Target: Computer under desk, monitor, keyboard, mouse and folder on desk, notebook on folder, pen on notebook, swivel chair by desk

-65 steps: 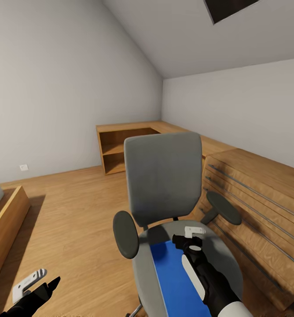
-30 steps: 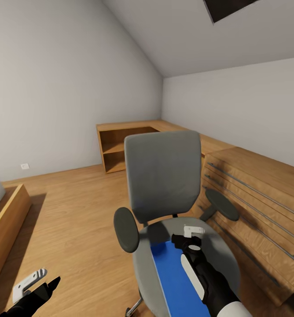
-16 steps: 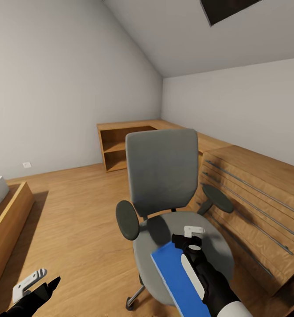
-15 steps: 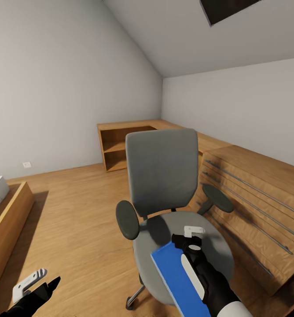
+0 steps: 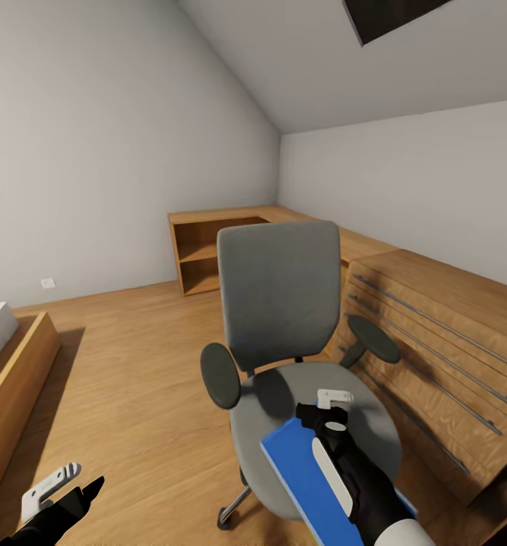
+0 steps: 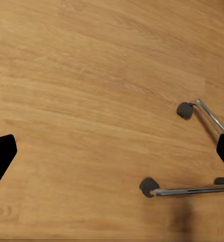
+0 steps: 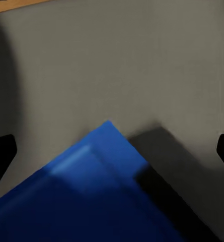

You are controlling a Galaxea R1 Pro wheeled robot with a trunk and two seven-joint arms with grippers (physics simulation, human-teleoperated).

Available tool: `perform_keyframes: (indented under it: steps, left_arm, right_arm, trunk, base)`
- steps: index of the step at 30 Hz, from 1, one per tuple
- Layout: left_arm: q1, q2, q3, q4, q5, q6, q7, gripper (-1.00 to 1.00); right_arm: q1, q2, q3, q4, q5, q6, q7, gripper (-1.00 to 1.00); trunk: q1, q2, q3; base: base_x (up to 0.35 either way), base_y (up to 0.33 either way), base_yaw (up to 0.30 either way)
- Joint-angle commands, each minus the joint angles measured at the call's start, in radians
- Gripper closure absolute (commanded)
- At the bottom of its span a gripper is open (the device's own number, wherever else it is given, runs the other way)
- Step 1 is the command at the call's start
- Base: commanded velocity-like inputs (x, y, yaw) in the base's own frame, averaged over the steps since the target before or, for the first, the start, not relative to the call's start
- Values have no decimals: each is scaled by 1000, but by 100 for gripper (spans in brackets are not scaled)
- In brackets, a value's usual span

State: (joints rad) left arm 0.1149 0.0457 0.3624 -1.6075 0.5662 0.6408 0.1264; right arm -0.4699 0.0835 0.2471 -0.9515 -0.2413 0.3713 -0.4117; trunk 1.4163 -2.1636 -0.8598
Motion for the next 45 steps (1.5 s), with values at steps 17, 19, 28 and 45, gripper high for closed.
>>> perform_keyframes:
  steps: [17, 19, 28, 45]
  left_arm:
    - [0, 0, 0, -2, 11, 5, 9, -100]
    - [0, 0, 0, -2, 11, 5, 9, -100]
    - [0, -1, -1, -2, 9, 4, 9, -100]
    - [0, -3, -2, 0, 8, 5, 10, -100]
  right_arm:
    - [0, -1, 4, -1, -7, 2, -10, -100]
    - [0, -1, 4, -2, -7, 2, -10, -100]
    - [0, -1, 3, -4, -7, 1, -10, -100]
    - [0, -1, 3, -8, -7, 1, -11, -100]
  trunk:
    - [0, 0, 3]
    - [0, 0, 6]
    - [0, 0, 20]
    - [0, 0, 46]
  base:
    - [-12, 0, 0]
    - [0, 0, 0]
    - [0, 0, 0]
    - [0, 0, 0]
